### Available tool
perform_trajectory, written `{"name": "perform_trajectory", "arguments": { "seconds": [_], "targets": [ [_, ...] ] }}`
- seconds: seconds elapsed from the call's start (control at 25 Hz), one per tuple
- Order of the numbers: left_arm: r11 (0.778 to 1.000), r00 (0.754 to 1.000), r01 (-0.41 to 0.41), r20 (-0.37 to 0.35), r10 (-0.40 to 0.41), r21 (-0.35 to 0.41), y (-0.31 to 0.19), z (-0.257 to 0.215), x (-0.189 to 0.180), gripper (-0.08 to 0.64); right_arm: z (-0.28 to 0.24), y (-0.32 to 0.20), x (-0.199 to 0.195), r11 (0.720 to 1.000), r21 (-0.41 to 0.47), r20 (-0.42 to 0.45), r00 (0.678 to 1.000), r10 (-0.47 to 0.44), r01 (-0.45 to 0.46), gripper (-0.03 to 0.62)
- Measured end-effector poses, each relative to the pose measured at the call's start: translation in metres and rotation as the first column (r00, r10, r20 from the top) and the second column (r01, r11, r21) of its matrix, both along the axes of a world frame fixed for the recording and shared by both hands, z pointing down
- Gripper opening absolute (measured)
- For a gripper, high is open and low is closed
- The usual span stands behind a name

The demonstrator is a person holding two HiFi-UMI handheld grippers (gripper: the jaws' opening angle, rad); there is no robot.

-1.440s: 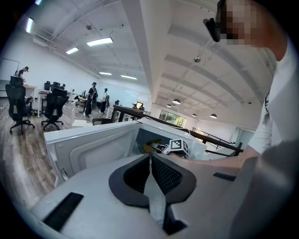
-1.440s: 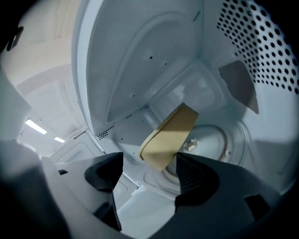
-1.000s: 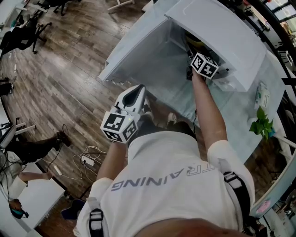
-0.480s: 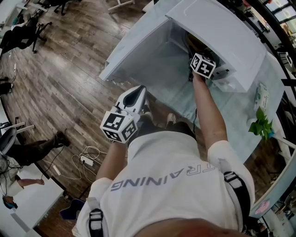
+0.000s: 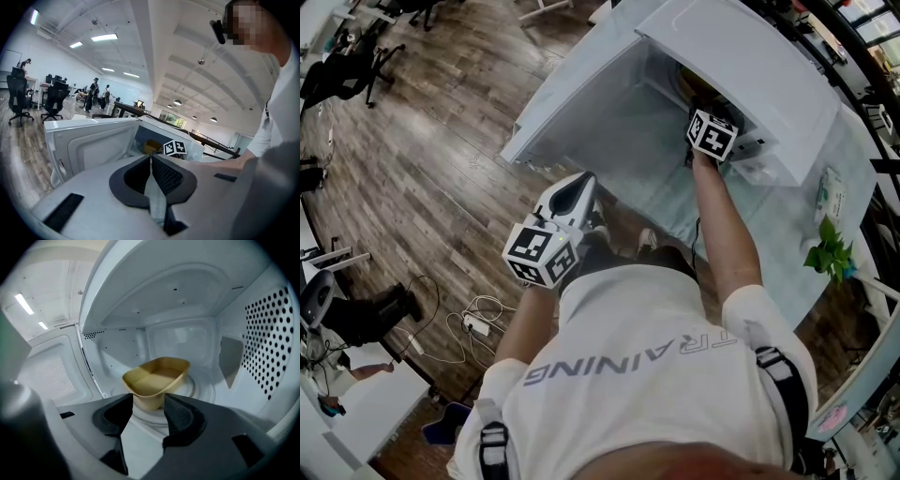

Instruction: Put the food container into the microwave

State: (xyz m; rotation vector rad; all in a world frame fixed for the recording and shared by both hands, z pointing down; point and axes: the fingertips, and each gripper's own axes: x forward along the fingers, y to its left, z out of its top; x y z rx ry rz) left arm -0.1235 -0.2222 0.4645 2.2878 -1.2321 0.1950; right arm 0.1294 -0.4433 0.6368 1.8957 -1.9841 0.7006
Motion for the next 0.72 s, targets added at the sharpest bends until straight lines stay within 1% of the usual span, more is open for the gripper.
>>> {"name": "perform_trajectory", "arguments": {
  "seconds": [0.16, 0.24, 0.32, 0.36, 0.6, 0.72],
  "targets": [
    [1.000, 1.000, -0.001, -0.006, 0.001, 0.006, -0.001, -0.002, 0.001, 0.043, -0.006, 0.011, -0.004, 1.000, 0.000, 0.000, 1.000, -0.017, 0.017, 0.182],
    [1.000, 1.000, -0.002, -0.011, 0.002, 0.011, -0.001, -0.004, 0.004, 0.043, -0.009, 0.017, -0.004, 1.000, 0.010, -0.012, 0.999, -0.030, 0.030, 0.121],
    [1.000, 1.000, -0.001, -0.015, 0.001, 0.018, -0.001, -0.007, 0.008, 0.043, -0.011, 0.024, -0.003, 0.999, 0.017, -0.022, 0.999, -0.039, 0.040, 0.075],
    [1.000, 1.000, -0.001, -0.017, 0.001, 0.022, 0.000, -0.008, 0.009, 0.043, -0.012, 0.028, -0.003, 0.999, 0.019, -0.023, 0.999, -0.044, 0.045, 0.063],
    [0.999, 1.000, 0.005, -0.029, -0.004, 0.036, 0.005, -0.012, 0.015, 0.043, -0.027, 0.048, -0.012, 0.994, 0.050, -0.037, 0.995, -0.097, 0.099, 0.034],
    [0.999, 0.999, 0.009, -0.031, -0.008, 0.048, 0.007, -0.016, 0.020, 0.042, -0.043, 0.060, -0.021, 0.988, 0.077, -0.013, 0.991, -0.134, 0.135, 0.029]
  ]
}}
